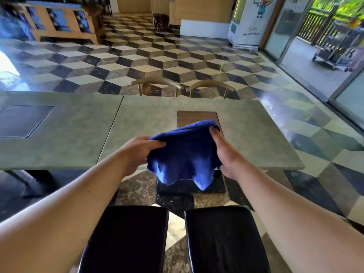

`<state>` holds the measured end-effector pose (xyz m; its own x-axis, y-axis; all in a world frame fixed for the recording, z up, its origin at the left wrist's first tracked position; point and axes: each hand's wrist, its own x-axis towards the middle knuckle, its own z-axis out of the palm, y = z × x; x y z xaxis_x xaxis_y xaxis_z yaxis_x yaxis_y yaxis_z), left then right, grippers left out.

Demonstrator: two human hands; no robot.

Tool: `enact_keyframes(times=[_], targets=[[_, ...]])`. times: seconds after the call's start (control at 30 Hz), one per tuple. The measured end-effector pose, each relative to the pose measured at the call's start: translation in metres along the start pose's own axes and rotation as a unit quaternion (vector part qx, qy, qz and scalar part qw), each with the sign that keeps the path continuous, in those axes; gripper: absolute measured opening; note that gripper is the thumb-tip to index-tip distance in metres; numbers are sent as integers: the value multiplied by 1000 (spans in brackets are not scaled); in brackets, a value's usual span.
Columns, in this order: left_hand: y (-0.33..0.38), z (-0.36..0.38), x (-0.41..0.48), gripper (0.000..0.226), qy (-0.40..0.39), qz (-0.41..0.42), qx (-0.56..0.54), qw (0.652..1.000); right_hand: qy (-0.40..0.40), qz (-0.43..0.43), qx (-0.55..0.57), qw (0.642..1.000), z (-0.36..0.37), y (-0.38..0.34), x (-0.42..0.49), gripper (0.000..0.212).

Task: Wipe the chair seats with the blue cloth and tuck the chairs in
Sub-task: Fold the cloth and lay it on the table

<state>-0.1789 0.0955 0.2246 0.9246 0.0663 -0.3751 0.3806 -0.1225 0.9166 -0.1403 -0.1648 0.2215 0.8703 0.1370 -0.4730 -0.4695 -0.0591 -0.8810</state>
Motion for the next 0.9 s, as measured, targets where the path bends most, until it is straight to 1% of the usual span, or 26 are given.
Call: enact_keyframes(times=[0.07, 0.13, 0.2, 0.27, 0.33, 0.43, 0.47, 0.53, 0.57, 0.6, 0.63, 0.67, 0.73, 0.77, 0.8, 0.83, 0.87, 0.9], targets=[[0, 2, 2, 20, -14, 3, -77, 997, -20, 24, 41, 999, 0, 2, 0, 96], [1, 6, 6, 20, -2, 10, -98, 995, -28, 46, 68, 996, -2, 4, 3, 99], [4, 11, 11, 24, 21, 9, -95, 995, -33, 64, 79, 994, -5, 3, 5, 95], [6, 16, 15, 24, 46, -7, -96, 994, -34, 80, 88, 992, -11, 1, 9, 87], [8, 21, 21, 19, 65, -25, -103, 992, -42, 90, 108, 989, -20, -2, 12, 79], [8, 24, 29, 17, 77, -41, -107, 990, -55, 78, 150, 984, -35, -8, 15, 72], [8, 26, 32, 18, 79, -46, -112, 990, -55, 75, 169, 981, -42, -10, 16, 67], [9, 29, 37, 26, 80, -58, -129, 987, -58, 75, 191, 977, -53, -15, 18, 44], [9, 31, 38, 29, 80, -64, -138, 985, -57, 80, 197, 975, -58, -15, 20, 36], [10, 34, 40, 30, 78, -69, -145, 984, -56, 89, 200, 974, -61, -14, 21, 33], [10, 36, 41, 31, 74, -71, -149, 983, -50, 90, 192, 976, -62, -12, 22, 35], [11, 38, 42, 31, 67, -71, -146, 984, -41, 87, 179, 979, -63, -9, 25, 46], [12, 41, 43, 35, 46, -61, -119, 990, -26, 49, 152, 987, -68, -1, 32, 73], [13, 41, 44, 36, 34, -53, -95, 994, -20, 31, 120, 992, -70, 1, 34, 75], [13, 41, 44, 37, 27, -41, -54, 997, -21, 13, 68, 997, -72, 2, 35, 68], [14, 41, 45, 34, 31, -20, 16, 999, -15, -10, -11, 1000, -75, 2, 37, 57], [14, 39, 47, 28, 45, 11, 111, 993, -2, -36, -115, 993, -78, 2, 39, 42], [15, 38, 48, 22, 62, 40, 216, 974, 14, -65, -218, 974, -81, 2, 43, 28]])
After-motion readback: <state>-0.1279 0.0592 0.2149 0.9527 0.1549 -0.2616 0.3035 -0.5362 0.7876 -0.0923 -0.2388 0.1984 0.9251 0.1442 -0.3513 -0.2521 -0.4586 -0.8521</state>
